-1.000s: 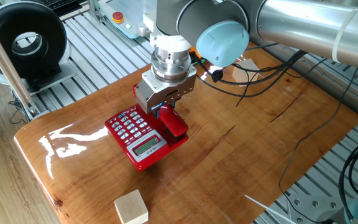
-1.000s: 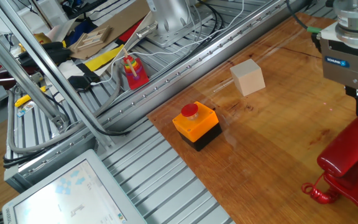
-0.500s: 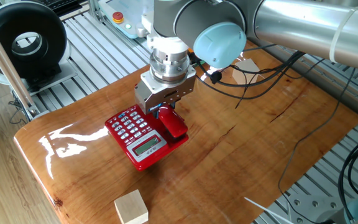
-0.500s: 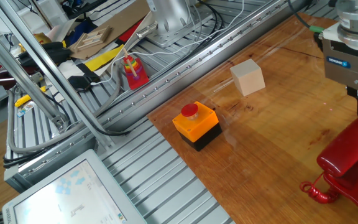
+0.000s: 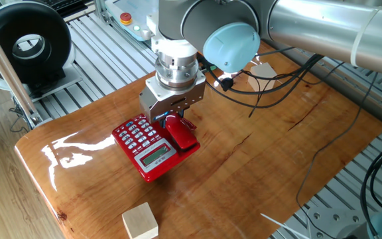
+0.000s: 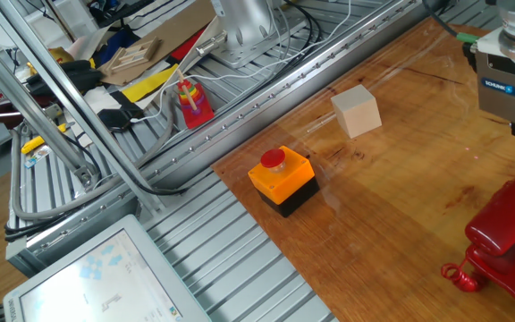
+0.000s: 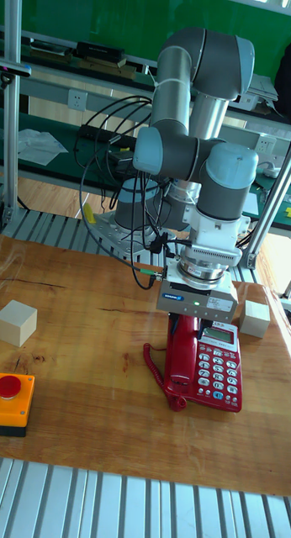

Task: Place the handset of the telephone on the corresponding phone cradle

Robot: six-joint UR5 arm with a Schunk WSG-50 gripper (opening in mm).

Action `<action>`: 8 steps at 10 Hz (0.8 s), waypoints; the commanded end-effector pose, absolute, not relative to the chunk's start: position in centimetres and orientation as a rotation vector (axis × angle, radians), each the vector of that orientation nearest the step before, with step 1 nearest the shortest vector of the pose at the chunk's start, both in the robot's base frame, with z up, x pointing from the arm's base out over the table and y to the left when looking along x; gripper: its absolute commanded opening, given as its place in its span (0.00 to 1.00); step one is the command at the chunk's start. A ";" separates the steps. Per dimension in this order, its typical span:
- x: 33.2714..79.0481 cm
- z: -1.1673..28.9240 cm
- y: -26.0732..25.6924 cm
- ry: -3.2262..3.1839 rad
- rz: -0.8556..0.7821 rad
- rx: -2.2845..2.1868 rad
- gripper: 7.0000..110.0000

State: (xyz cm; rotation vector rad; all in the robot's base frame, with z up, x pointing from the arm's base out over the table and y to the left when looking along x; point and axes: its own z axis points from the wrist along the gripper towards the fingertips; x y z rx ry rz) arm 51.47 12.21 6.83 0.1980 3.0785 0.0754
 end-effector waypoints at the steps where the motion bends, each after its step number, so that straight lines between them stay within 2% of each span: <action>1: 51.6 6.8 12.3 3.079 0.085 0.209 0.00; 8: 50.1 6.7 12.3 3.145 0.081 0.180 0.00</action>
